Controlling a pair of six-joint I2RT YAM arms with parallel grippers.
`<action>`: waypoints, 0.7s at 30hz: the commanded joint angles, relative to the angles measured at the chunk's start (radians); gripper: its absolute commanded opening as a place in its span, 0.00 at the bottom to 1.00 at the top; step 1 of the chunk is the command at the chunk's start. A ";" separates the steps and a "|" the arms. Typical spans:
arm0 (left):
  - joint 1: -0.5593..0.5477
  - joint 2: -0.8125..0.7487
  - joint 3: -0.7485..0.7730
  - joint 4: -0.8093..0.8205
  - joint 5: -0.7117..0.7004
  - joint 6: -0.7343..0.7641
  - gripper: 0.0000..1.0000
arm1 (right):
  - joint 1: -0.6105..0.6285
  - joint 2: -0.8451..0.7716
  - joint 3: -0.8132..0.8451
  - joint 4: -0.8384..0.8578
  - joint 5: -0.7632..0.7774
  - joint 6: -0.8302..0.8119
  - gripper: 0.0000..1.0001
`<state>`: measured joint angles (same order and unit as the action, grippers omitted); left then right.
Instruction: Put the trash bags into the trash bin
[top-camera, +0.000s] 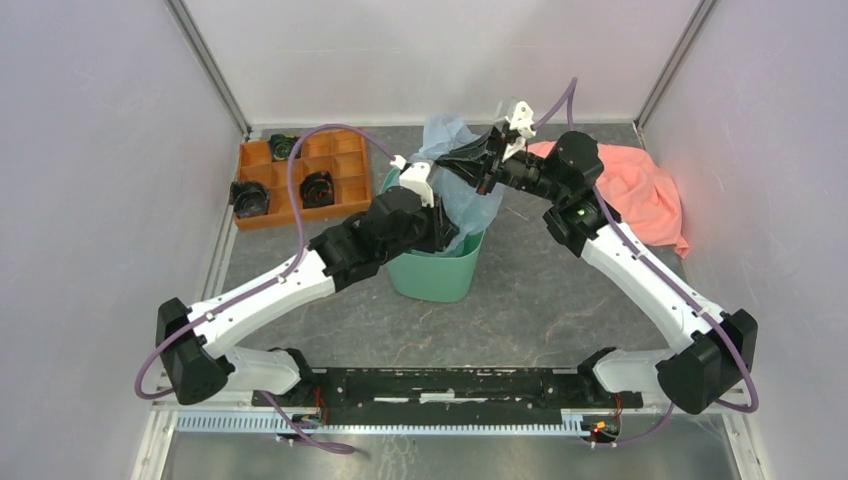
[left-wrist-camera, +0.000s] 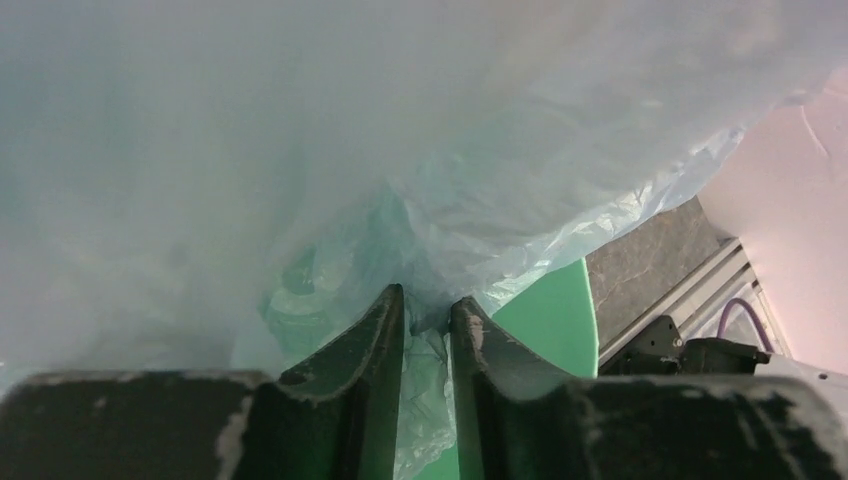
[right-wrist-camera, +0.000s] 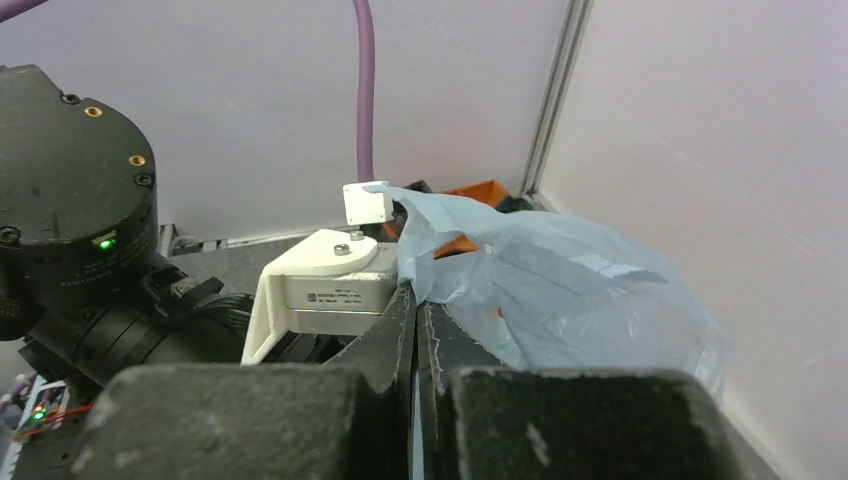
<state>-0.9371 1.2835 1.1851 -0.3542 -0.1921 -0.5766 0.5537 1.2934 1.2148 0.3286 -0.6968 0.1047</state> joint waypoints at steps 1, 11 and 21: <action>-0.011 -0.045 -0.051 0.107 0.009 0.000 0.36 | 0.003 0.016 -0.020 -0.049 -0.057 0.016 0.01; -0.012 -0.426 -0.088 -0.060 0.009 0.044 0.77 | 0.003 -0.021 -0.065 -0.207 -0.321 -0.051 0.01; 0.003 -0.344 0.156 -0.356 -0.294 -0.027 0.91 | 0.004 -0.114 -0.129 -0.381 -0.556 -0.172 0.01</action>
<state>-0.9447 0.8440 1.2423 -0.5877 -0.3576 -0.5770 0.5545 1.1988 1.1042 0.0483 -1.1095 0.0120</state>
